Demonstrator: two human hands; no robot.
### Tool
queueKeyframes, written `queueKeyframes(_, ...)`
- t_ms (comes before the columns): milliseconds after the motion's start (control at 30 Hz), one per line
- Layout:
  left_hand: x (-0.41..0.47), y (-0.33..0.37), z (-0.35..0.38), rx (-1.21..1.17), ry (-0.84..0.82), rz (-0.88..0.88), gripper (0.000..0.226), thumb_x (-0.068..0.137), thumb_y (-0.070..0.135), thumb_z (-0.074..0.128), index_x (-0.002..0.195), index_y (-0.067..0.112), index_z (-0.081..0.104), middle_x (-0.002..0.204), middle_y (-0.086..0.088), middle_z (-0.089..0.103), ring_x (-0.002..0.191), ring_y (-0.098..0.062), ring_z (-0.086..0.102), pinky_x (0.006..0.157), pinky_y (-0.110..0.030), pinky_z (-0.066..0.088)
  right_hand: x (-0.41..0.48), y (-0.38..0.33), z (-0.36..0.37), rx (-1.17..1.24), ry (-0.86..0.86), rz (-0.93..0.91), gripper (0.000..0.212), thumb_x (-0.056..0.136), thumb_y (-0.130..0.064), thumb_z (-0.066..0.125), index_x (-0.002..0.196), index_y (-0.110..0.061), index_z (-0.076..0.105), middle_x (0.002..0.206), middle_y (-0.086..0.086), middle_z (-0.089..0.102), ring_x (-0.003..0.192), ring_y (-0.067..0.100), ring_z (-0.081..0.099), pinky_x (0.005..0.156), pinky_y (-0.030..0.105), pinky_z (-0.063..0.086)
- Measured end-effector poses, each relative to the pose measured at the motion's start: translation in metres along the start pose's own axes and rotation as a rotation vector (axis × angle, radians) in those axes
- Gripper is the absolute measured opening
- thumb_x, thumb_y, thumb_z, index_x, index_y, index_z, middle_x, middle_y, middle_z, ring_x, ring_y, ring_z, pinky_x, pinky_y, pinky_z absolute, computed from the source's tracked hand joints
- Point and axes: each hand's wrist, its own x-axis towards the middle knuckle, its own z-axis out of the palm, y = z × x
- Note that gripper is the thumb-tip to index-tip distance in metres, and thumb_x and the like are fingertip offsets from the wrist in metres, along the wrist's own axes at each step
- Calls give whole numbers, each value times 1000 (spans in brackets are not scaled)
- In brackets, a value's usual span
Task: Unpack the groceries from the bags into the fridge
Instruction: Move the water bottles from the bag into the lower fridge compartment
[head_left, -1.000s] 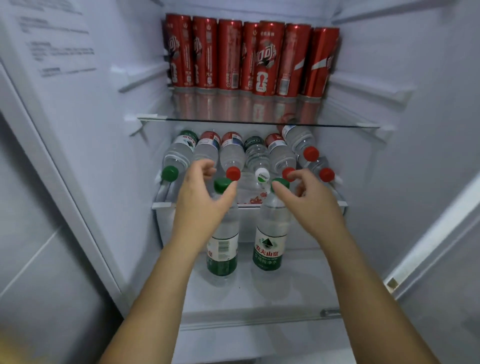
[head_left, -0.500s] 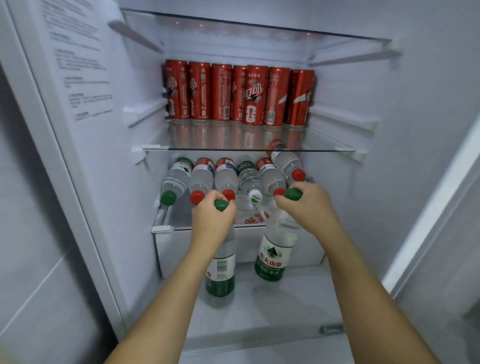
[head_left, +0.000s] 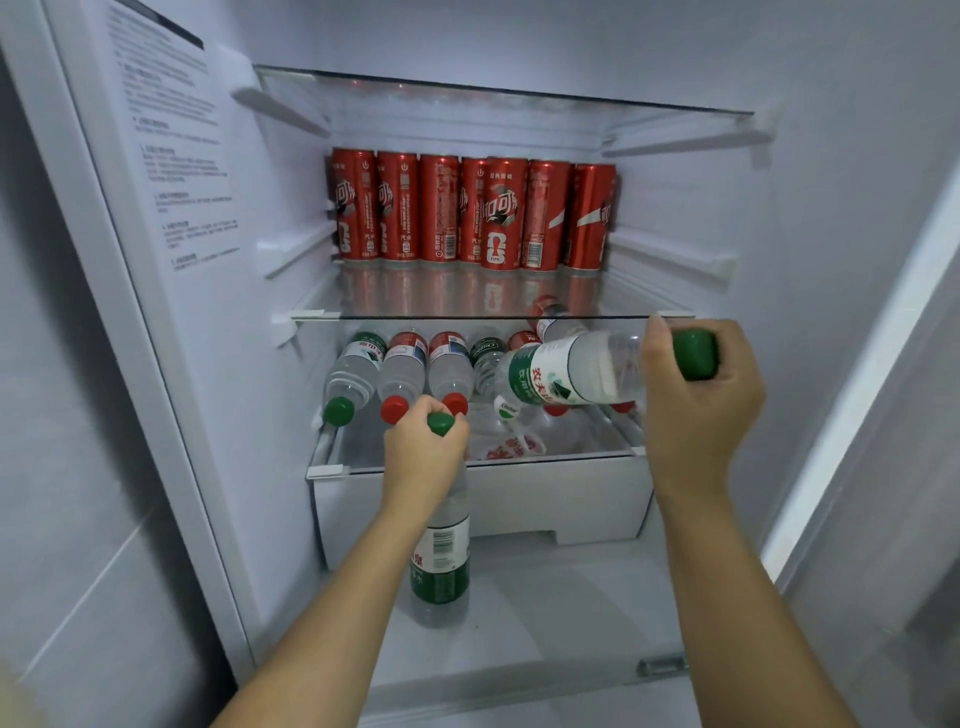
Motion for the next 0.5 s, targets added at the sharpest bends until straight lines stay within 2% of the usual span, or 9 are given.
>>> queueKeyframes(67,0,0,0,5,5,-7,8,87,20,60,80,18,56,74,-2,65,65,-7,58,52,-13,38,-6,14,7,9,15,-47,15,85,-17,69,77,-20,57,70,-13,55,64,1,49,63,17,42)
queueKeyframes(167,1,0,0,-2,1,-10,9,87,20,60,79,20,55,74,-3,66,70,-12,61,56,-18,41,-15,38,18,-39,-43,-151,11,86,-18,68,82,-18,57,72,-9,53,68,-4,49,65,9,39)
queueKeyframes(267,0,0,0,16,4,-5,9,88,19,60,80,18,55,72,0,62,65,-6,56,53,-16,37,-19,57,28,-87,-112,-207,15,86,-23,66,84,-10,60,80,-5,55,71,-1,47,69,7,38)
queueKeyframes(333,0,-1,0,16,8,-3,10,88,18,60,79,18,55,73,0,63,66,-9,57,54,-17,39,-19,68,36,-159,-214,-231,20,86,-26,68,87,-7,61,83,-3,57,75,4,48,69,10,40)
queueKeyframes(400,1,-1,1,11,13,-1,10,87,19,61,78,19,55,74,-2,64,70,-14,59,56,-18,41,-19,77,45,-276,-332,-177,20,86,-26,71,94,-9,63,88,1,62,77,10,53,68,19,45)
queueKeyframes(500,2,-3,1,11,8,-7,10,86,20,60,78,20,55,74,-3,66,70,-12,59,56,-17,39,-27,90,60,-541,-496,-75,34,90,-32,67,119,-16,61,100,2,66,84,20,62,63,29,47)
